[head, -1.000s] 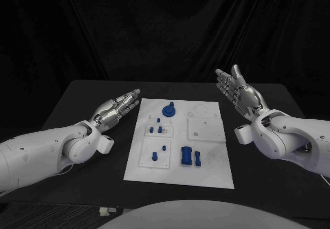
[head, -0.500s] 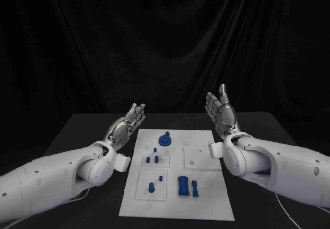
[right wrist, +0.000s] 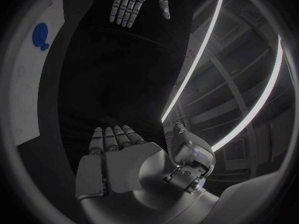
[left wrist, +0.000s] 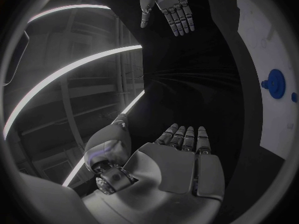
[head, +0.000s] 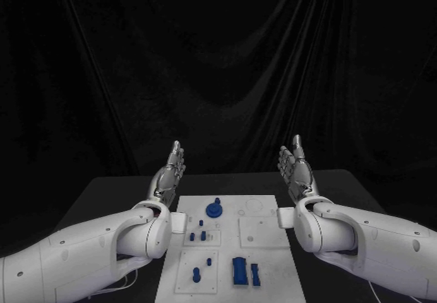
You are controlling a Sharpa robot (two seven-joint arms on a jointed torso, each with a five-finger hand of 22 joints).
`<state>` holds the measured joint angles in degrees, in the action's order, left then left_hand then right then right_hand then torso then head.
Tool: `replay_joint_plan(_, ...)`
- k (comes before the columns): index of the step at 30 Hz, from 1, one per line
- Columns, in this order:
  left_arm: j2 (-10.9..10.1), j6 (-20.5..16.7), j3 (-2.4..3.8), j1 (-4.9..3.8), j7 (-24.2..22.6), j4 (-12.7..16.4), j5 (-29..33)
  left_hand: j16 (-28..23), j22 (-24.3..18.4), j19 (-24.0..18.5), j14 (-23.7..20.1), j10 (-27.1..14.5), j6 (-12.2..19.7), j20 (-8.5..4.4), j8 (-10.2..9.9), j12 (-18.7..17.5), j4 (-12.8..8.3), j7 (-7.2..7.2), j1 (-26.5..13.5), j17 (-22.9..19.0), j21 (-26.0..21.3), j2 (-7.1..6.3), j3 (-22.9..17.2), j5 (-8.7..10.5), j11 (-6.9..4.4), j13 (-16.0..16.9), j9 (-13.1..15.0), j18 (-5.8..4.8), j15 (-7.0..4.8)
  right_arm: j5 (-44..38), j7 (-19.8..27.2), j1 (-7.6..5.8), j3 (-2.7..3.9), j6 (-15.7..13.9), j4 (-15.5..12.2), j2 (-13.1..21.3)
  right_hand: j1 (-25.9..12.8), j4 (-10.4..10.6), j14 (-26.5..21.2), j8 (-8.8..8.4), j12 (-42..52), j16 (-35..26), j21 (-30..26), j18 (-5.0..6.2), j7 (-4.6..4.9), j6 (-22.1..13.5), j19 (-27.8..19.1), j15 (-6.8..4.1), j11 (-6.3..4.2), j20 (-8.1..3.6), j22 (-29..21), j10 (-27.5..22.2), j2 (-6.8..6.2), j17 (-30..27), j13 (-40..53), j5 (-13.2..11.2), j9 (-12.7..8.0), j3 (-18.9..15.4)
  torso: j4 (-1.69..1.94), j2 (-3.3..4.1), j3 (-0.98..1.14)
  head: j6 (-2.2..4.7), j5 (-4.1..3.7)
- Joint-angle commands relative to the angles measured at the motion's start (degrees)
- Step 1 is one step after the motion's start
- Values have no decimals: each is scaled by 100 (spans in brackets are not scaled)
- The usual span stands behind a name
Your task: Assemble the parts on the task board
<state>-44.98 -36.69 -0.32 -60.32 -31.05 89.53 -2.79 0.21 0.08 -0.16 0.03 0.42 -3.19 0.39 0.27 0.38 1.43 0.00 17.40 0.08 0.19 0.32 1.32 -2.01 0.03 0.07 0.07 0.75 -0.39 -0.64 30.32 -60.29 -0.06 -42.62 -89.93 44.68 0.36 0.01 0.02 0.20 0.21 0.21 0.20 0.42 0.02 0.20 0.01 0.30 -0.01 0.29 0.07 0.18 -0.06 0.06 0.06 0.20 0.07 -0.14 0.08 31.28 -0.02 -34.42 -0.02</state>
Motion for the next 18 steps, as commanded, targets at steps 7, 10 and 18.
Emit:
replay_joint_plan(7, 29, -743, 32, 16, 126, 43, 279, -21, -8, 16, -3, -42, 319, -39, -27, -38, -143, 0, -808, -8, -19, -32, -132, 201, -3, -7, -7, -75, 39, 64, -52, 12, 6, -149, -3, 2, -36, -1, -2, -20, -21, -21, -20, -42, -2, -20, -1, -30, 1, -29, -7, -18, 6, -6, -6, -20, -7, 14, -8, -10, 2, 4, 2)
replay_joint_plan(10, 29, -743, 32, 16, 126, 43, 279, -21, -8, 16, -3, -42, 319, -39, -27, -38, -143, 0, -927, -8, -19, -32, -132, 201, -3, -7, -7, -75, 39, 64, -52, 12, 6, -149, -3, 2, -36, -1, -2, -20, -21, -21, -20, -42, -2, -20, -1, -30, 1, -29, -7, -18, 6, -6, -6, -20, -7, 14, -8, -10, 2, 4, 2)
replay_joint_plan(18, 29, -743, 32, 16, 126, 43, 279, -21, -8, 16, -3, -42, 319, -39, -27, -38, -143, 0, -1290, -8, -19, -32, -132, 201, -3, -7, -7, -75, 39, 64, -52, 12, 6, -149, -3, 2, -36, -1, -2, -20, -21, -21, -20, -42, -2, -20, -1, -30, 1, -29, -7, -18, 6, -6, -6, -20, -7, 14, -8, -10, 2, 4, 2)
